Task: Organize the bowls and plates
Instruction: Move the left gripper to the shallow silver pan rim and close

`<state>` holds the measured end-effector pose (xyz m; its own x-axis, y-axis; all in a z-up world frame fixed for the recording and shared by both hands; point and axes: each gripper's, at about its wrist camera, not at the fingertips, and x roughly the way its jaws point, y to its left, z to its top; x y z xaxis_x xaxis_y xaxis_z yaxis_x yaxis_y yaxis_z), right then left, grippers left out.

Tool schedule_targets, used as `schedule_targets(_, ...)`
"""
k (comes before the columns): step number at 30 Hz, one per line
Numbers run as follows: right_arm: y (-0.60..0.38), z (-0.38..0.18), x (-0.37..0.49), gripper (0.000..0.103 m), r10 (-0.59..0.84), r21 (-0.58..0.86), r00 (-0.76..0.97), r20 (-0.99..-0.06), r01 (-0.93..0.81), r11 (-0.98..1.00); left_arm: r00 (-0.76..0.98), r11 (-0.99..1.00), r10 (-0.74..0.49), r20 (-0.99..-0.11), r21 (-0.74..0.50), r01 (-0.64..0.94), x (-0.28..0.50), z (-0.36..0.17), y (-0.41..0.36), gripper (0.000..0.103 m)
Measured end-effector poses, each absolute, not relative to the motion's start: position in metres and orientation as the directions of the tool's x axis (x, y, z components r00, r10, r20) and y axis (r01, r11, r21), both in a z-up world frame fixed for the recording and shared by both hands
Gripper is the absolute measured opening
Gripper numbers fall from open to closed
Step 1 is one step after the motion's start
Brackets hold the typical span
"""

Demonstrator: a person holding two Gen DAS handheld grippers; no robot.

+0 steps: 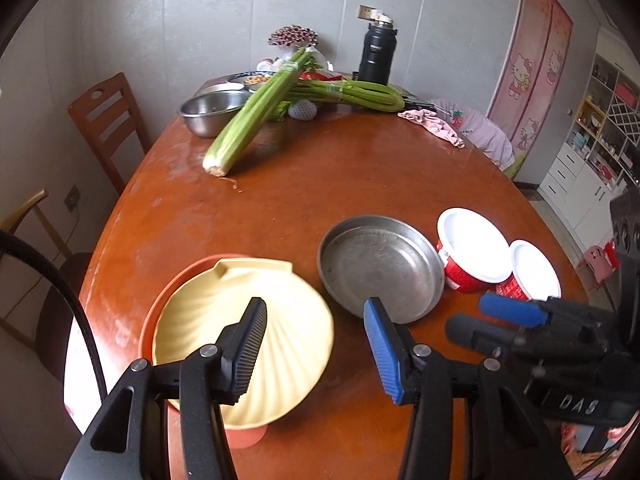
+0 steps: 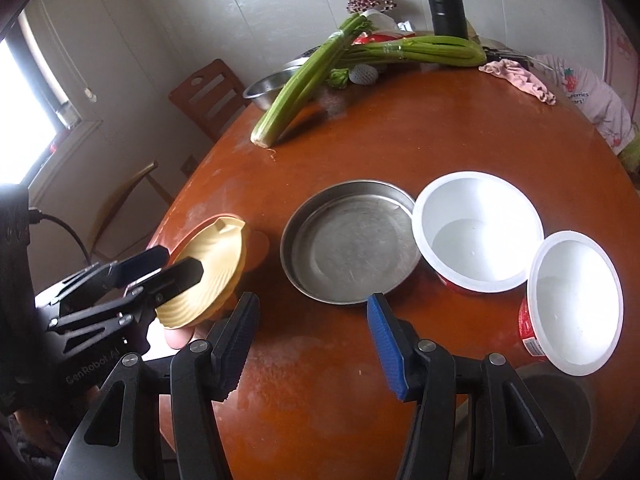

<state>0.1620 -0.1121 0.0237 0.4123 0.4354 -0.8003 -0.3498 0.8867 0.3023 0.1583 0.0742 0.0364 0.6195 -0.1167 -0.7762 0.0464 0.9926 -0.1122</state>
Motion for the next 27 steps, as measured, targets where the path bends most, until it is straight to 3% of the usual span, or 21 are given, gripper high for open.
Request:
schedule_targets(15,-0.122,-0.021,0.201,0.059,0.382,0.351,0.302,-0.873,-0.154,0.924,0.475,0.989,-0.091,-0.875,-0.023,0.148,0.246,0.017,0.042,0.051)
schedule_targets(27,-0.118,-0.034,0.219,0.059,0.356,0.339,0.296,-0.886,-0.108,0.935,0.337,0.978,-0.114,-0.934,-0.047,0.203,0.299,-0.023,0.033,0.049)
